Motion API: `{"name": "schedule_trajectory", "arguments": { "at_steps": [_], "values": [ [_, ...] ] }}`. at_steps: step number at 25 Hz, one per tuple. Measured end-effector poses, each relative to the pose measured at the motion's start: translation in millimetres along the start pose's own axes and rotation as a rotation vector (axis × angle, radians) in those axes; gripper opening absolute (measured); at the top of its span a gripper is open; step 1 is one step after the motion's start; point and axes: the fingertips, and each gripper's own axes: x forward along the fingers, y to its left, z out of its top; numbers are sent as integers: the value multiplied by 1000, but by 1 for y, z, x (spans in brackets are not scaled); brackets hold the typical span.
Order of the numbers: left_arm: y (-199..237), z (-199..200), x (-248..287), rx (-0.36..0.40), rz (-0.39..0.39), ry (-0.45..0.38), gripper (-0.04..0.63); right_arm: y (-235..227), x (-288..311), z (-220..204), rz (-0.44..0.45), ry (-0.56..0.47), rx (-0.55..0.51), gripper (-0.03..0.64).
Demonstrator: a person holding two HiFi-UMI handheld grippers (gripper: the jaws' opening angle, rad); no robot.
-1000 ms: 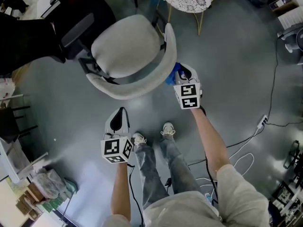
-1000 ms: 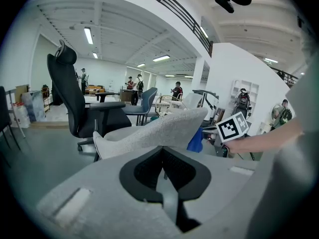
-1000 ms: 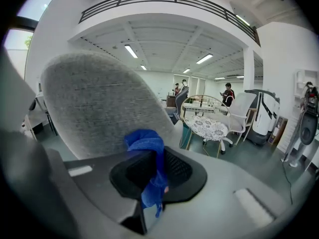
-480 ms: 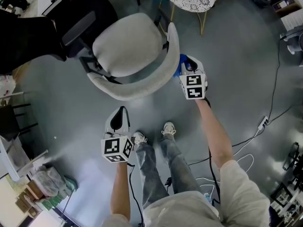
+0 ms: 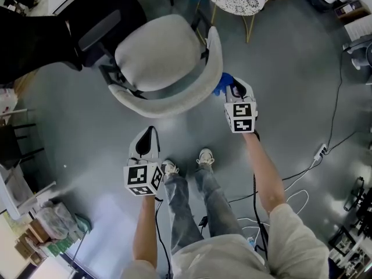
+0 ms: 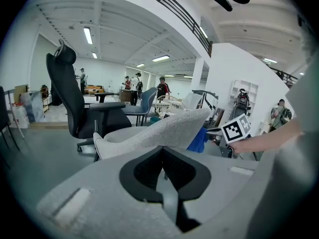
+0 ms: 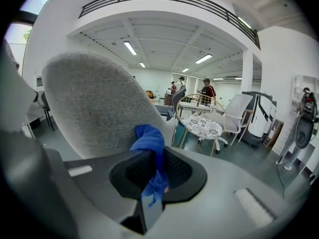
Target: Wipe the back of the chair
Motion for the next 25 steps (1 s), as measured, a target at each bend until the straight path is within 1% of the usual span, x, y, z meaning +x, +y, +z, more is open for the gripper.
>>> {"name": "schedule_trajectory", "arguments": {
  "at_steps": [6,12,19,25],
  "values": [
    [2,-6,-6,-17,-3,-14,5,38,-38,-11,28,-3,-1,38],
    [12,-12,-23,-37,6,-30,5,90,-53,-21,77,1,3,38],
    [38,-19,-46,-60,46,-41,5,160,-57,-14,161,-8,4,38],
    [56,-27,-63,-78,74,-45,5,233,-62,-20,269,10,10,38]
  ]
}}
